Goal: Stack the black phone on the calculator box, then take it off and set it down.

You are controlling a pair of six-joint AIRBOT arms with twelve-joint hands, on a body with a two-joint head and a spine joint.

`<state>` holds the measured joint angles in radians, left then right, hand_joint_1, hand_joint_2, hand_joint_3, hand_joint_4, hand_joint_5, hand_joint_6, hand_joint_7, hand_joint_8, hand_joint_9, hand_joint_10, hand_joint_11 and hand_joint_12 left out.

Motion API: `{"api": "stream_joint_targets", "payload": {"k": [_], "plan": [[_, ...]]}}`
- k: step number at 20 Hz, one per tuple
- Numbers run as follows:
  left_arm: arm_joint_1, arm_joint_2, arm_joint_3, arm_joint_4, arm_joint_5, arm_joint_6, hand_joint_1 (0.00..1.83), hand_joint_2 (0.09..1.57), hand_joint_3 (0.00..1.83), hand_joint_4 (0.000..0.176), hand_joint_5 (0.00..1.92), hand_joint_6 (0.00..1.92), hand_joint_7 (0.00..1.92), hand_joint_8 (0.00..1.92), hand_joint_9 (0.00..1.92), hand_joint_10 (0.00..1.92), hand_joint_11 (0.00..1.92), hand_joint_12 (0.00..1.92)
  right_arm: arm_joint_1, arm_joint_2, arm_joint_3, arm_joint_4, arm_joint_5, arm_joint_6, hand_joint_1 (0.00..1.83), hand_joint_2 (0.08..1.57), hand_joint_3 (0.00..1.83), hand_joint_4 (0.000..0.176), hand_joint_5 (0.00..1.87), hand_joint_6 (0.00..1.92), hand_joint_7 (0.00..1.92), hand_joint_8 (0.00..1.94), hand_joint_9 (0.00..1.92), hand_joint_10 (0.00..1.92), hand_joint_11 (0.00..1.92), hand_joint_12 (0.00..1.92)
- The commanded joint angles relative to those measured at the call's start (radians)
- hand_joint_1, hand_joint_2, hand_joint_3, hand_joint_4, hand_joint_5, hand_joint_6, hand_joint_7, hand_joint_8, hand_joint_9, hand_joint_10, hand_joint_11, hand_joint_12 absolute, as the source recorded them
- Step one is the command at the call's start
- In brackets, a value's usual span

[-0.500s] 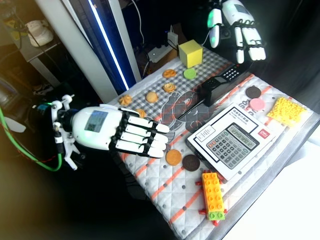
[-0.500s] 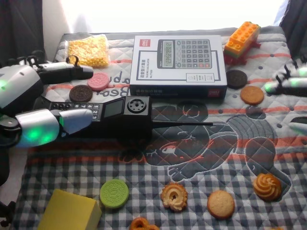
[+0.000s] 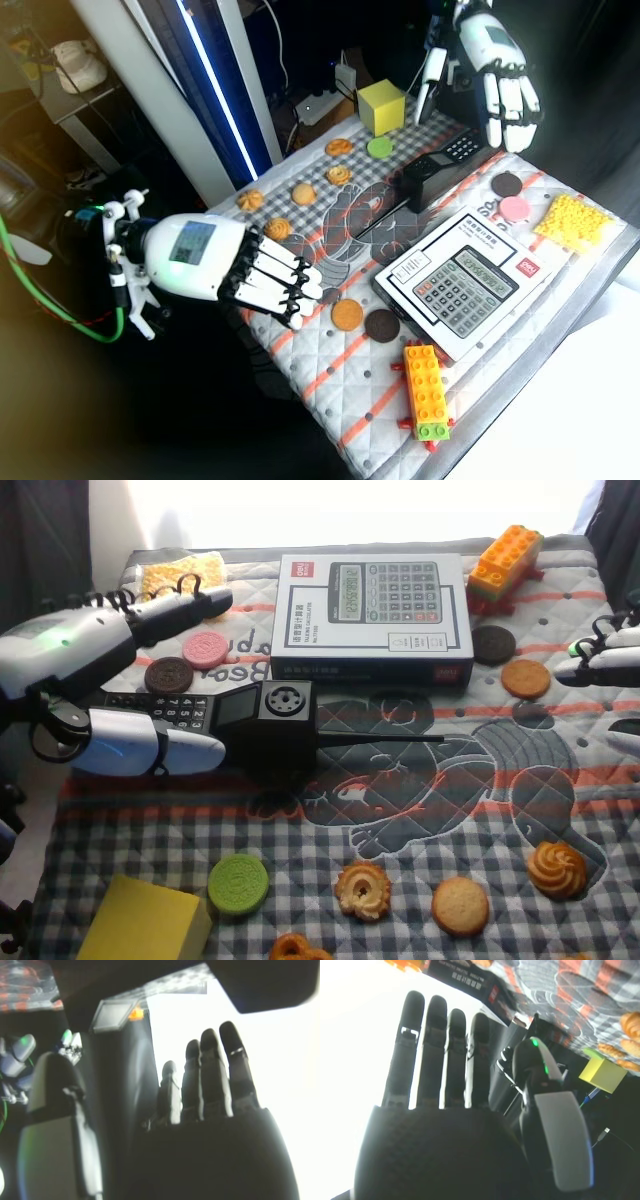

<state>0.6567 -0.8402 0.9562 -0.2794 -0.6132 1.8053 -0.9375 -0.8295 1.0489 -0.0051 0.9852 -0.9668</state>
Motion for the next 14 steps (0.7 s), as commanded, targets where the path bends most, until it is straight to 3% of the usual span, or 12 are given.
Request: {"api": "stream_joint_targets", "payload": {"k": [1, 2, 3, 4, 7, 8, 9, 10, 11, 12, 13, 14], "plan": [[-0.016, -0.002, 0.011, 0.004, -0.065, -0.002, 0.66, 0.92, 0.0, 0.15, 0.07, 0.01, 0.18, 0.01, 0.23, 0.02, 0.0, 0.8, 0.007, 0.005, 0.001, 0.019, 0.115, -0.003, 0.6, 1.37, 0.0, 0.0, 0.62, 0.0, 0.6, 0.0, 0.77, 0.02, 0.44, 0.9], [-0.02, -0.005, 0.018, 0.004, -0.049, -0.001, 0.62, 0.94, 0.01, 0.122, 0.13, 0.02, 0.2, 0.01, 0.26, 0.02, 0.0, 0.71, 0.007, 0.005, 0.0, 0.019, 0.115, -0.003, 0.59, 1.38, 0.0, 0.0, 0.62, 0.0, 0.59, 0.0, 0.74, 0.0, 0.45, 0.84], [-0.024, -0.008, 0.025, 0.004, -0.031, 0.001, 0.65, 0.95, 0.0, 0.078, 0.22, 0.02, 0.25, 0.01, 0.33, 0.03, 0.0, 0.66, 0.007, 0.005, 0.0, 0.019, 0.115, -0.003, 0.59, 1.38, 0.0, 0.0, 0.62, 0.0, 0.6, 0.0, 0.72, 0.0, 0.47, 0.78], [-0.029, -0.012, 0.031, 0.004, -0.016, 0.004, 0.63, 0.97, 0.0, 0.064, 0.26, 0.01, 0.27, 0.01, 0.35, 0.02, 0.0, 0.63, 0.007, 0.005, 0.0, 0.019, 0.115, -0.003, 0.6, 1.38, 0.0, 0.0, 0.62, 0.0, 0.59, 0.0, 0.7, 0.0, 0.45, 0.75], [-0.044, -0.027, 0.037, -0.027, 0.021, 0.092, 0.64, 0.96, 0.0, 0.123, 0.24, 0.0, 0.41, 0.01, 0.49, 0.03, 0.0, 0.78, 0.007, 0.005, 0.0, 0.016, 0.115, -0.003, 0.63, 1.37, 0.0, 0.0, 0.61, 0.0, 0.59, 0.0, 0.65, 0.0, 0.38, 0.7], [-0.057, -0.039, 0.034, -0.058, 0.041, 0.195, 0.68, 0.95, 0.0, 0.164, 0.24, 0.0, 0.41, 0.01, 0.46, 0.01, 0.0, 0.77, 0.007, 0.005, 0.0, 0.014, 0.115, -0.003, 0.62, 1.38, 0.0, 0.0, 0.61, 0.0, 0.58, 0.0, 0.63, 0.0, 0.36, 0.7], [-0.063, -0.047, 0.034, -0.071, 0.055, 0.245, 0.75, 0.95, 0.0, 0.14, 0.31, 0.01, 0.45, 0.01, 0.48, 0.01, 0.0, 0.78, 0.006, 0.005, 0.0, 0.013, 0.115, -0.003, 0.61, 1.38, 0.0, 0.0, 0.61, 0.0, 0.58, 0.0, 0.66, 0.01, 0.42, 0.72], [-0.063, -0.055, 0.037, -0.079, 0.066, 0.26, 0.86, 0.98, 0.0, 0.081, 0.42, 0.03, 0.5, 0.02, 0.5, 0.02, 0.0, 0.89, 0.006, 0.005, 0.0, 0.013, 0.115, -0.003, 0.63, 1.38, 0.0, 0.0, 0.62, 0.0, 0.59, 0.0, 0.67, 0.01, 0.46, 0.68], [-0.061, -0.064, 0.045, -0.088, 0.075, 0.26, 0.98, 1.0, 0.0, 0.067, 0.47, 0.02, 0.54, 0.01, 0.53, 0.03, 0.0, 0.92, 0.006, 0.003, -0.001, 0.011, 0.115, -0.003, 0.65, 1.38, 0.0, 0.0, 0.62, 0.0, 0.59, 0.0, 0.68, 0.01, 0.44, 0.67], [-0.06, -0.071, 0.054, -0.096, 0.085, 0.26, 1.1, 1.02, 0.0, 0.043, 0.57, 0.03, 0.59, 0.02, 0.51, 0.02, 0.0, 0.98, 0.006, 0.003, -0.001, 0.01, 0.115, -0.003, 0.64, 1.37, 0.0, 0.0, 0.62, 0.0, 0.6, 0.0, 0.74, 0.01, 0.47, 0.73], [-0.062, -0.076, 0.061, -0.1, 0.093, 0.26, 1.1, 1.05, 0.01, 0.031, 0.62, 0.03, 0.61, 0.02, 0.49, 0.01, 0.0, 1.1, 0.006, 0.003, -0.001, 0.009, 0.114, -0.003, 0.64, 1.37, 0.0, 0.0, 0.61, 0.0, 0.6, 0.0, 0.77, 0.0, 0.47, 0.78], [-0.066, -0.08, 0.068, -0.1, 0.104, 0.26, 1.18, 1.05, 0.0, 0.009, 0.72, 0.02, 0.75, 0.04, 0.62, 0.07, 0.05, 1.16, 0.006, 0.003, -0.001, 0.008, 0.113, -0.003, 0.65, 1.37, 0.0, 0.0, 0.6, 0.0, 0.6, 0.0, 0.81, 0.01, 0.49, 0.85]]}}
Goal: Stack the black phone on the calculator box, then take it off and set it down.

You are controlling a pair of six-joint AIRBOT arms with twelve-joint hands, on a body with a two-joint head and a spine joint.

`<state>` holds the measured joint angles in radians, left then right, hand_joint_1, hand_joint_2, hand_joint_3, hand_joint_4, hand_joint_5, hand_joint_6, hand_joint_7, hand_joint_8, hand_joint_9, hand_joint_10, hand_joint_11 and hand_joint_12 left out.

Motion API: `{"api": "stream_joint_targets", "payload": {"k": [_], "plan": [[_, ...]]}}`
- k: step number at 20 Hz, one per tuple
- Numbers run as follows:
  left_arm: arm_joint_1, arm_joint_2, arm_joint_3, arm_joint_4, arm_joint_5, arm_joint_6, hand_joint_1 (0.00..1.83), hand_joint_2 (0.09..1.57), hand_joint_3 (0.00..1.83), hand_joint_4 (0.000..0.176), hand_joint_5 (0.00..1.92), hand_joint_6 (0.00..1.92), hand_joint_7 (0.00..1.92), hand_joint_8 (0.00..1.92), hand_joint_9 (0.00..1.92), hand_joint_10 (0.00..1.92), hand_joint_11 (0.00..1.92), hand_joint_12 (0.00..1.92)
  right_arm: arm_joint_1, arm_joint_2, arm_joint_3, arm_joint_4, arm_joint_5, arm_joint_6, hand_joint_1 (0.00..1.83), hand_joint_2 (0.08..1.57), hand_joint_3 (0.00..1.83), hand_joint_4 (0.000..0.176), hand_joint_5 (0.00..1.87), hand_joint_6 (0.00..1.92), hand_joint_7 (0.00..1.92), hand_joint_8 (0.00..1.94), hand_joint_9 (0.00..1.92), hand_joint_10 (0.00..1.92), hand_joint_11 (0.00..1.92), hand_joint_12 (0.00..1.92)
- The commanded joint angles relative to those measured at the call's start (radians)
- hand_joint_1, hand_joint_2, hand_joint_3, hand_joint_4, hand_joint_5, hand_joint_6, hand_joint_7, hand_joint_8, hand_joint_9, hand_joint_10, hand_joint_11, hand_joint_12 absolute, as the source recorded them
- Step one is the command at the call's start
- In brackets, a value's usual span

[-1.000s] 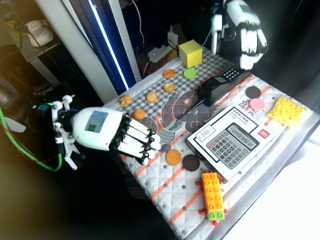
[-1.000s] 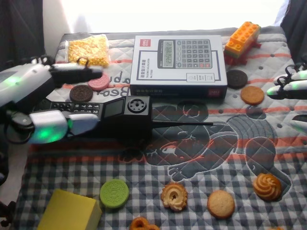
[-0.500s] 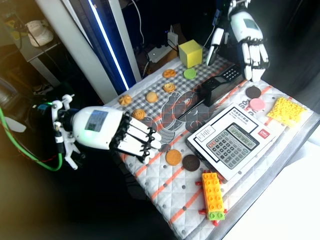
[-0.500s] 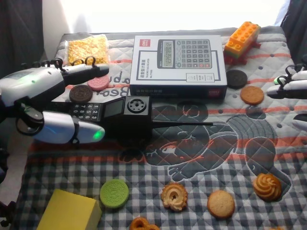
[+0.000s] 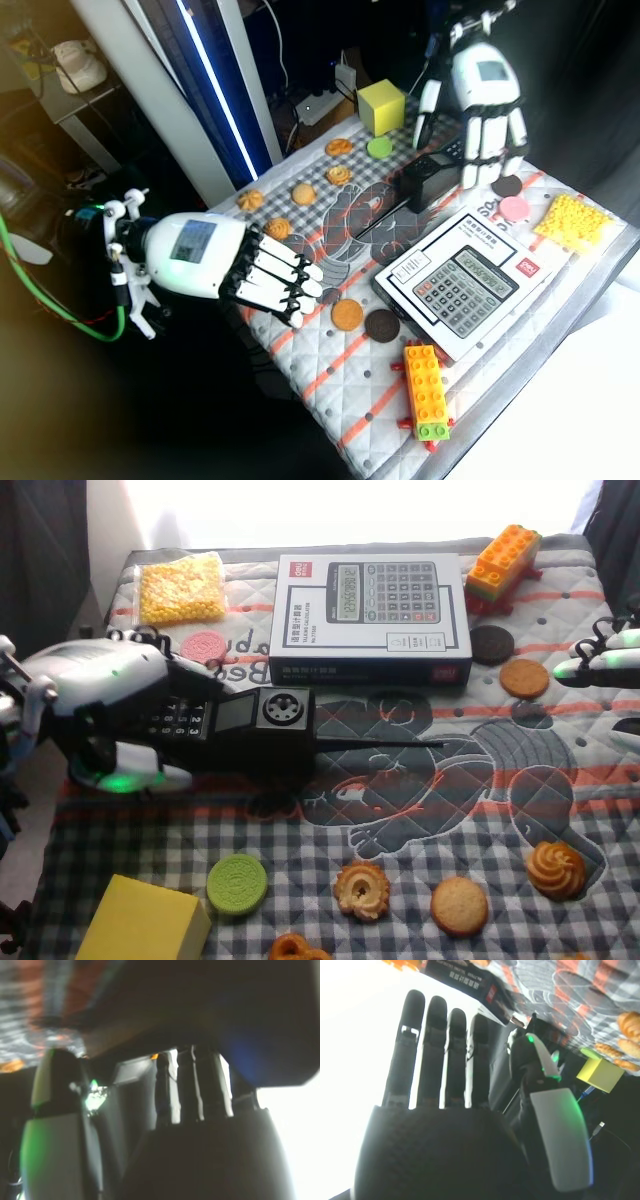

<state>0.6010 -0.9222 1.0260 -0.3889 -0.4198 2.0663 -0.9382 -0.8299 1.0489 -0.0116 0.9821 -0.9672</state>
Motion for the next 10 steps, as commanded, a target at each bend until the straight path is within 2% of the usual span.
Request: {"api": "stream_joint_targets", "payload": {"k": [1, 2, 3, 4, 5, 6, 8, 10], "plan": [[-0.014, -0.001, 0.003, 0.009, -0.079, 0.0, 1.24, 1.1, 0.01, 0.0, 0.92, 0.64, 0.95, 0.92, 0.82, 0.38, 0.22, 1.3, 0.007, 0.002, -0.001, 0.012, 0.113, -0.002, 0.64, 1.38, 0.0, 0.0, 0.6, 0.0, 0.61, 0.0, 0.83, 0.01, 0.51, 0.91], [-0.015, -0.003, 0.005, 0.009, -0.077, 0.0, 1.24, 1.13, 0.0, 0.0, 0.9, 0.86, 0.97, 1.13, 0.84, 0.68, 0.34, 1.39, 0.007, 0.001, -0.001, 0.01, 0.113, -0.002, 0.64, 1.39, 0.0, 0.0, 0.6, 0.0, 0.61, 0.0, 0.79, 0.0, 0.48, 0.9], [-0.016, -0.004, 0.006, 0.009, -0.077, 0.0, 1.24, 1.16, 0.0, 0.0, 0.94, 0.85, 0.88, 1.34, 0.8, 1.0, 0.49, 1.51, 0.007, 0.001, -0.001, 0.009, 0.112, -0.002, 0.63, 1.39, 0.0, 0.0, 0.6, 0.0, 0.6, 0.0, 0.8, 0.01, 0.49, 0.91], [-0.017, -0.007, 0.008, 0.009, -0.077, 0.0, 1.22, 1.16, 0.0, 0.0, 0.97, 0.88, 0.85, 1.32, 0.79, 1.07, 0.55, 1.55, 0.007, 0.001, -0.001, 0.009, 0.112, -0.002, 0.64, 1.4, 0.0, 0.0, 0.59, 0.0, 0.6, 0.0, 0.88, 0.02, 0.54, 0.97], [-0.018, -0.008, 0.009, 0.004, -0.079, -0.001, 1.21, 1.15, 0.0, 0.0, 0.98, 0.97, 0.85, 1.22, 0.8, 1.08, 0.61, 1.54, 0.007, 0.001, -0.001, 0.009, 0.112, -0.002, 0.64, 1.4, 0.0, 0.0, 0.58, 0.0, 0.59, 0.0, 0.88, 0.02, 0.54, 0.98], [-0.018, -0.009, 0.007, -0.001, -0.092, -0.001, 1.33, 1.16, 0.0, 0.0, 0.93, 0.98, 0.82, 1.19, 0.81, 1.36, 0.61, 1.51, 0.007, 0.001, -0.001, 0.009, 0.112, -0.002, 0.66, 1.4, 0.0, 0.0, 0.57, 0.0, 0.58, 0.0, 0.81, 0.0, 0.52, 0.9], [-0.019, -0.007, -0.003, -0.001, -0.127, -0.004, 1.36, 1.15, 0.0, 0.0, 0.93, 0.99, 0.82, 1.13, 0.87, 1.36, 0.72, 1.44, 0.005, 0.001, -0.001, 0.008, 0.112, -0.002, 0.65, 1.4, 0.0, 0.0, 0.59, 0.0, 0.6, 0.0, 0.77, 0.0, 0.51, 0.81], [-0.02, 0.004, -0.013, 0.032, -0.162, -0.06, 1.38, 1.11, 0.0, 0.0, 0.93, 0.98, 0.92, 1.01, 0.98, 1.19, 0.82, 1.3, 0.004, 0.001, -0.001, 0.008, 0.112, -0.002, 0.65, 1.41, 0.0, 0.0, 0.59, 0.0, 0.63, 0.0, 0.9, 0.02, 0.59, 0.99]]}}
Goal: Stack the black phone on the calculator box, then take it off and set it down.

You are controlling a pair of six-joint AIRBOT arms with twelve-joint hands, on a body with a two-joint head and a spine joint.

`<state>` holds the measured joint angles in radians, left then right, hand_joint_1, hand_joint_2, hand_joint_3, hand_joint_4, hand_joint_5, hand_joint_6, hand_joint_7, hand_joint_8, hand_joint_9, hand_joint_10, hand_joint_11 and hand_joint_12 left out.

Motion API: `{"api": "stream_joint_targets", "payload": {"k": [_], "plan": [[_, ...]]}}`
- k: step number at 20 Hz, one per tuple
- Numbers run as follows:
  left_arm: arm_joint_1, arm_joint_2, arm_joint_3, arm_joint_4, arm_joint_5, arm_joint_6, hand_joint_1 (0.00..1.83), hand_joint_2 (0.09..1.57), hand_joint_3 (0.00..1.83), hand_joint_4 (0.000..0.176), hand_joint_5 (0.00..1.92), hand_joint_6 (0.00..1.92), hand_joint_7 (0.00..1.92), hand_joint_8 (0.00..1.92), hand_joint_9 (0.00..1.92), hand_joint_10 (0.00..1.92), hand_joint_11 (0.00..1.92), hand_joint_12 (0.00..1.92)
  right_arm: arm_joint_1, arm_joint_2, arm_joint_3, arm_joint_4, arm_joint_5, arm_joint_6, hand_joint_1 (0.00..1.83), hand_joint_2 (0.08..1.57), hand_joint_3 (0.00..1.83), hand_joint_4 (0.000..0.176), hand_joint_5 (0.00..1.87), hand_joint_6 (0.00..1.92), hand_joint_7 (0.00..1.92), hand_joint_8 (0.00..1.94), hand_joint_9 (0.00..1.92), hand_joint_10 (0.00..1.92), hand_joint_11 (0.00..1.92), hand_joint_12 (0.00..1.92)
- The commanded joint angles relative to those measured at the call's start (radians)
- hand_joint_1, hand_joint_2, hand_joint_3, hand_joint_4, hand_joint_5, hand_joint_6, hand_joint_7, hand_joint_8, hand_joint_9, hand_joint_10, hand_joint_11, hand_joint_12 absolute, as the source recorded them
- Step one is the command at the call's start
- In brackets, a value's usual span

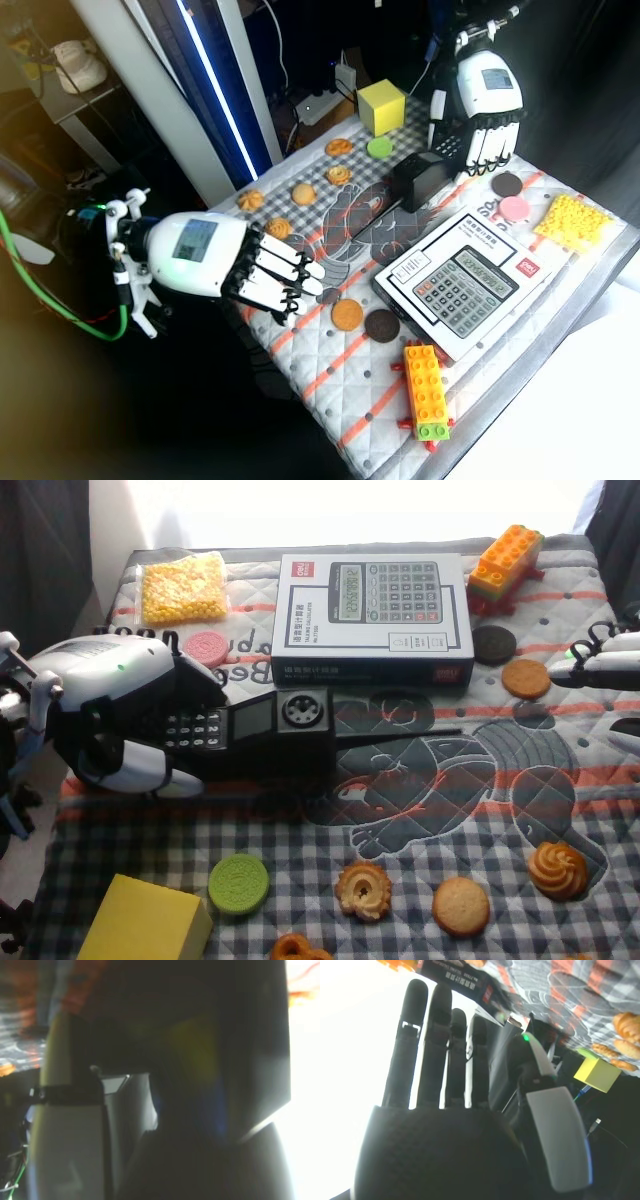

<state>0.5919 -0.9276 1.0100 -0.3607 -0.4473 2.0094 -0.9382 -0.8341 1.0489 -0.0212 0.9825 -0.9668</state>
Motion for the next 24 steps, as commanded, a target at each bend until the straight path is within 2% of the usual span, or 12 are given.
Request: {"api": "stream_joint_targets", "payload": {"k": [1, 4, 5, 7, 9, 11, 13, 14, 19, 22, 23, 24], "plan": [[-0.017, 0.02, -0.006, 0.026, -0.152, -0.03, 1.39, 1.09, 0.0, 0.0, 0.95, 0.95, 0.99, 0.88, 1.03, 1.15, 0.93, 1.32, 0.004, 0.004, -0.001, 0.018, 0.112, -0.003, 0.68, 1.41, 0.0, 0.0, 0.59, 0.0, 0.63, 0.0, 0.88, 0.01, 0.55, 0.99], [-0.039, 0.058, -0.028, 0.111, -0.194, -0.145, 1.25, 1.08, 0.0, 0.0, 1.08, 0.7, 1.02, 1.1, 1.06, 1.31, 0.99, 1.66, 0.003, 0.004, -0.001, 0.018, 0.112, -0.003, 0.66, 1.41, 0.0, 0.0, 0.57, 0.0, 0.62, 0.0, 0.81, 0.01, 0.51, 0.93], [-0.048, 0.068, -0.032, 0.146, -0.212, -0.197, 1.26, 1.06, 0.0, 0.0, 1.17, 0.54, 1.05, 1.07, 1.08, 1.25, 1.01, 1.57, 0.002, 0.004, -0.001, 0.018, 0.112, -0.003, 0.66, 1.41, 0.0, 0.0, 0.58, 0.0, 0.63, 0.01, 0.84, 0.02, 0.53, 0.93], [-0.084, 0.075, -0.03, 0.192, -0.248, -0.268, 1.25, 1.05, 0.0, 0.0, 1.15, 0.65, 1.11, 0.9, 1.09, 1.07, 0.96, 1.46, 0.002, 0.003, -0.001, 0.019, 0.112, -0.002, 0.68, 1.41, 0.0, 0.0, 0.59, 0.0, 0.63, 0.0, 0.93, 0.04, 0.61, 1.05], [-0.134, 0.071, -0.027, 0.227, -0.269, -0.269, 1.27, 1.03, 0.0, 0.0, 1.16, 0.62, 1.21, 0.73, 1.17, 0.84, 0.98, 1.32, 0.002, 0.002, -0.001, 0.019, 0.112, -0.002, 0.69, 1.42, 0.0, 0.0, 0.58, 0.0, 0.61, 0.0, 0.83, 0.0, 0.55, 0.91], [-0.191, 0.049, -0.002, 0.242, -0.259, -0.269, 1.27, 1.04, 0.0, 0.0, 1.16, 0.59, 1.14, 0.88, 1.11, 0.86, 0.88, 1.4, 0.002, 0.0, 0.0, 0.019, 0.112, -0.002, 0.66, 1.41, 0.0, 0.0, 0.59, 0.0, 0.62, 0.0, 0.77, 0.0, 0.53, 0.75], [-0.263, 0.001, 0.045, 0.246, -0.211, -0.269, 1.36, 1.05, 0.0, 0.0, 1.06, 0.83, 1.08, 0.81, 1.08, 0.94, 0.88, 1.2, 0.004, -0.007, 0.005, 0.019, 0.112, -0.002, 0.69, 1.4, 0.0, 0.0, 0.6, 0.0, 0.63, 0.0, 0.78, 0.0, 0.54, 0.75], [-0.292, -0.033, 0.078, 0.247, -0.187, -0.269, 1.27, 1.06, 0.0, 0.0, 1.09, 0.77, 1.09, 0.88, 1.08, 0.8, 0.89, 1.19, 0.006, -0.012, 0.008, 0.018, 0.112, -0.002, 0.71, 1.4, 0.0, 0.0, 0.6, 0.0, 0.63, 0.0, 0.76, 0.0, 0.5, 0.79], [-0.39, -0.195, 0.247, 0.234, -0.032, -0.269, 1.4, 1.04, 0.0, 0.0, 1.1, 0.7, 1.14, 0.7, 1.09, 0.98, 0.89, 1.21, 0.011, -0.022, 0.014, 0.014, 0.112, -0.002, 0.65, 1.41, 0.0, 0.0, 0.6, 0.0, 0.64, 0.0, 0.8, 0.01, 0.51, 0.88], [-0.427, -0.288, 0.343, 0.23, 0.049, -0.269, 1.3, 1.06, 0.0, 0.0, 1.17, 0.49, 1.07, 1.03, 1.05, 1.0, 0.87, 1.34, 0.012, -0.034, 0.02, 0.012, 0.112, -0.002, 0.65, 1.41, 0.0, 0.0, 0.6, 0.0, 0.64, 0.0, 0.77, 0.0, 0.44, 0.88], [-0.437, -0.319, 0.374, 0.231, 0.076, -0.269, 1.28, 1.09, 0.0, 0.0, 1.18, 0.39, 0.97, 1.26, 1.01, 1.28, 0.92, 1.59, 0.012, -0.037, 0.022, 0.011, 0.111, -0.002, 0.65, 1.41, 0.0, 0.0, 0.6, 0.0, 0.64, 0.0, 0.74, 0.0, 0.43, 0.83], [-0.444, -0.355, 0.412, 0.231, 0.108, -0.269, 1.28, 1.1, 0.0, 0.0, 1.13, 0.49, 0.97, 1.25, 0.92, 1.25, 0.76, 1.62, 0.013, -0.04, 0.023, 0.01, 0.109, -0.002, 0.62, 1.41, 0.0, 0.0, 0.6, 0.0, 0.63, 0.0, 0.7, 0.0, 0.43, 0.75]]}}
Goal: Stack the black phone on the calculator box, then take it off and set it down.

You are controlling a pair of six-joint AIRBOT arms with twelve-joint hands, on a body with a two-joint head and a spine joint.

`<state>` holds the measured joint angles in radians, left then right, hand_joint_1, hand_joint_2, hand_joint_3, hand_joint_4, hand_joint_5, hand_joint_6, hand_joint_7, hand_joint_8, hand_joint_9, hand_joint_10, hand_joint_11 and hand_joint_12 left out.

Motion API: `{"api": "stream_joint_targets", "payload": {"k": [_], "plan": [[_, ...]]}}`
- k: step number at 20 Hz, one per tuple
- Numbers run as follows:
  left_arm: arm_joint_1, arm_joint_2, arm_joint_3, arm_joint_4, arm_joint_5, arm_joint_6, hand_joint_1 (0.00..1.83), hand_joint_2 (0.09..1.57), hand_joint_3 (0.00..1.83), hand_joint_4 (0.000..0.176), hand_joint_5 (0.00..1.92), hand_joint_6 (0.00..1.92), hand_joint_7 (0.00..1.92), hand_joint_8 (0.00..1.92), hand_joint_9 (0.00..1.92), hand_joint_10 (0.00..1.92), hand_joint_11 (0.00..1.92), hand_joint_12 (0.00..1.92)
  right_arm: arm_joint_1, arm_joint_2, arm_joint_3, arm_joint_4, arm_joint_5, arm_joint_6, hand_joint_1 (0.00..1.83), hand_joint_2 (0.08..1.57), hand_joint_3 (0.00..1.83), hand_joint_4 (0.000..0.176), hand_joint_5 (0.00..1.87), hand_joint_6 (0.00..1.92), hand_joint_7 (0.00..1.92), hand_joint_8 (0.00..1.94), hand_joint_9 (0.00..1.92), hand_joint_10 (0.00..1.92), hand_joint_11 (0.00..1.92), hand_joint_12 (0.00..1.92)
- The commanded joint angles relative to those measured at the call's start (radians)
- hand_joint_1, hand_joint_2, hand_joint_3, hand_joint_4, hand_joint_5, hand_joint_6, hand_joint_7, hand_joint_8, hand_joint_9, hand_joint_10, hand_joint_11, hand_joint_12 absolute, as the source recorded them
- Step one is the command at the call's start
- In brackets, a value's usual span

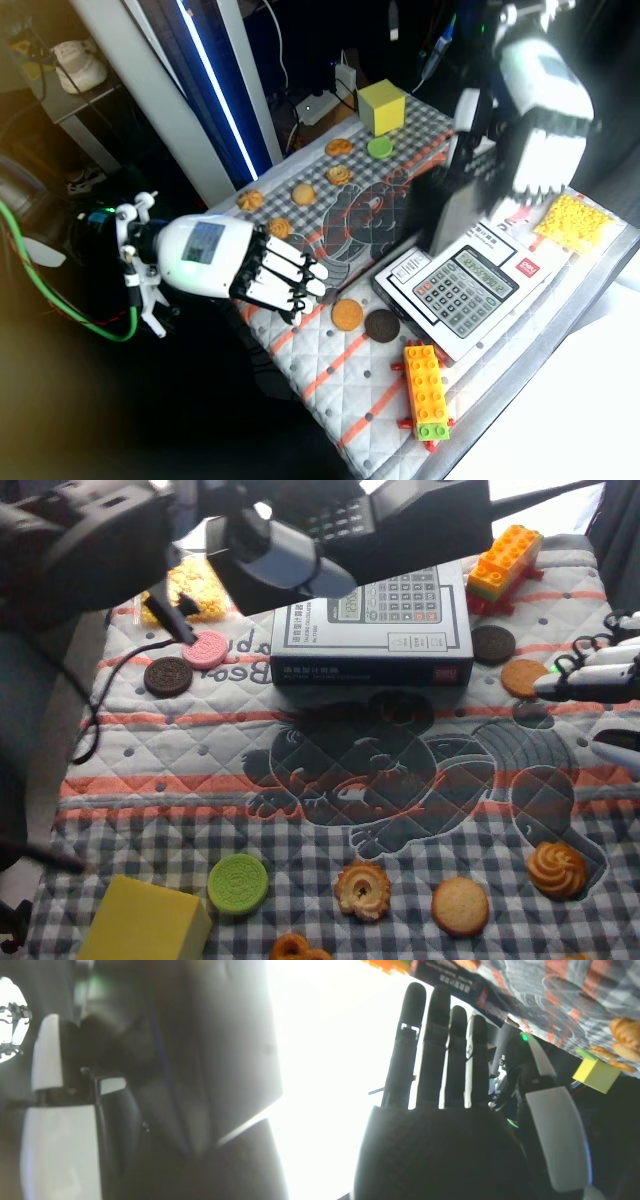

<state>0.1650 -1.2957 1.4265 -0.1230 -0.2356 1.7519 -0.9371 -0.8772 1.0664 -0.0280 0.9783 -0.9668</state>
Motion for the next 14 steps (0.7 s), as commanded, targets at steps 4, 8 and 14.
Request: {"api": "stream_joint_targets", "payload": {"k": [4, 8, 14], "plan": [[-0.019, -0.067, 0.082, -0.008, -0.029, -0.011, 1.26, 1.11, 0.0, 0.0, 1.09, 0.58, 0.92, 1.29, 0.69, 1.12, 0.34, 1.68, 0.017, -0.002, 0.009, 0.011, 0.108, -0.002, 0.67, 1.4, 0.0, 0.0, 0.62, 0.0, 0.63, 0.0, 0.73, 0.01, 0.47, 0.74], [0.01, -0.093, 0.11, -0.012, 0.003, -0.009, 1.13, 1.03, 0.0, 0.0, 0.87, 0.36, 0.74, 0.56, 0.6, 0.86, 0.27, 1.47, 0.019, -0.003, 0.01, 0.011, 0.108, 0.003, 0.76, 1.38, 0.0, 0.0, 0.64, 0.0, 0.69, 0.0, 1.03, 0.06, 0.72, 1.07], [0.028, -0.099, 0.12, -0.047, 0.014, 0.012, 0.91, 0.96, 0.0, 0.031, 0.78, 0.0, 0.65, 0.39, 0.54, 0.85, 0.26, 1.45, 0.019, -0.004, 0.019, 0.011, 0.108, 0.034, 0.68, 1.41, 0.0, 0.0, 0.61, 0.0, 0.66, 0.0, 0.87, 0.0, 0.59, 0.9]]}}
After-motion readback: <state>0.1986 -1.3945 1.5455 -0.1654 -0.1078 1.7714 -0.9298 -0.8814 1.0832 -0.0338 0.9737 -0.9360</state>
